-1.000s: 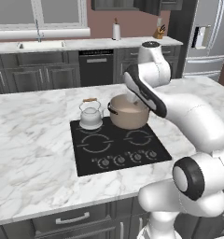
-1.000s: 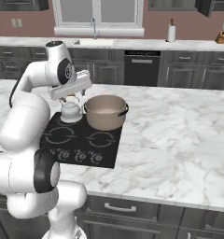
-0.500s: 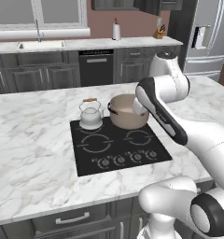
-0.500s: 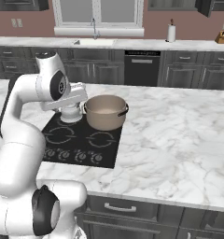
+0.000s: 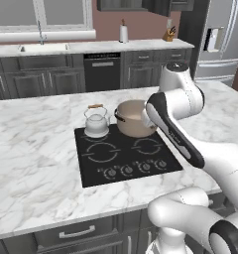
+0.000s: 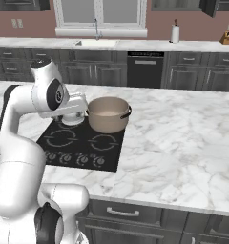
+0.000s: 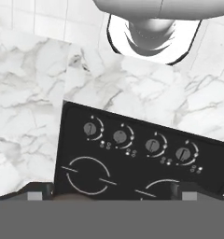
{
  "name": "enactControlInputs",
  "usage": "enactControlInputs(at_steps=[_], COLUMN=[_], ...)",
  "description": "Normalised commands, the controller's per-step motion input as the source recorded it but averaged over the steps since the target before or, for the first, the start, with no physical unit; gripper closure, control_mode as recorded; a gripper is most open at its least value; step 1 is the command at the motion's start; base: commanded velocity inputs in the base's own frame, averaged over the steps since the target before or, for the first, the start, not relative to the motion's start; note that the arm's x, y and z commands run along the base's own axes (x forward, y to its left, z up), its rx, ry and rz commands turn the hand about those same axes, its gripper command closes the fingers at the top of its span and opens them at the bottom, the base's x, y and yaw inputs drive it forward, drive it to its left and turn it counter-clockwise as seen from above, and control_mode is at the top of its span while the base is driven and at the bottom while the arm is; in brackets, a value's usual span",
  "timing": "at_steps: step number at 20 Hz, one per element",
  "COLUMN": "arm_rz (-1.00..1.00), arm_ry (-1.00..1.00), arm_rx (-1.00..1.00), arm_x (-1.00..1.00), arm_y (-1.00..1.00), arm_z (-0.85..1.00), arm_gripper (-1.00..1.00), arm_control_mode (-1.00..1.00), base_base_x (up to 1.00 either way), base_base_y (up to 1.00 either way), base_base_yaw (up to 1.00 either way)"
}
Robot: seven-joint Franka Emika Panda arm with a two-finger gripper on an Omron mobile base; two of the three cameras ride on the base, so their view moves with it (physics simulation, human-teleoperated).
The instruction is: Pick the kettle from the cabinet and place it on a stove burner. Then pick the pot from the counter and place it on another stove burner. Finally, turn both burners on.
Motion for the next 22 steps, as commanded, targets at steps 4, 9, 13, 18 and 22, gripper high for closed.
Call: enactControlInputs(at_steps=[4,9,13,18,22], arm_rz=[0.00,0.00,-0.02,-0.05,-0.04], arm_ry=[0.04,0.09,0.09,0.05,0.10], arm_rx=[0.08,0.07,0.02,0.00,0.00], arm_x=[0.00,-0.04,-0.01,0.00,0.01], arm_y=[-0.02,-0.02,0.00,-0.01,-0.04], arm_z=[-0.15,-0.17,-0.31,-0.30,-0.22], arm_gripper=[-1.00,-1.00,-1.00,-1.00,-1.00], arm_control_mode=[-1.00,-1.00,-1.00,-1.00,-1.00], base_base_x=[0.00,0.00,0.00,0.00,0.00], base_base_y=[0.00,0.00,0.00,0.00,0.00], base_base_yaw=[0.00,0.00,0.00,0.00,0.00])
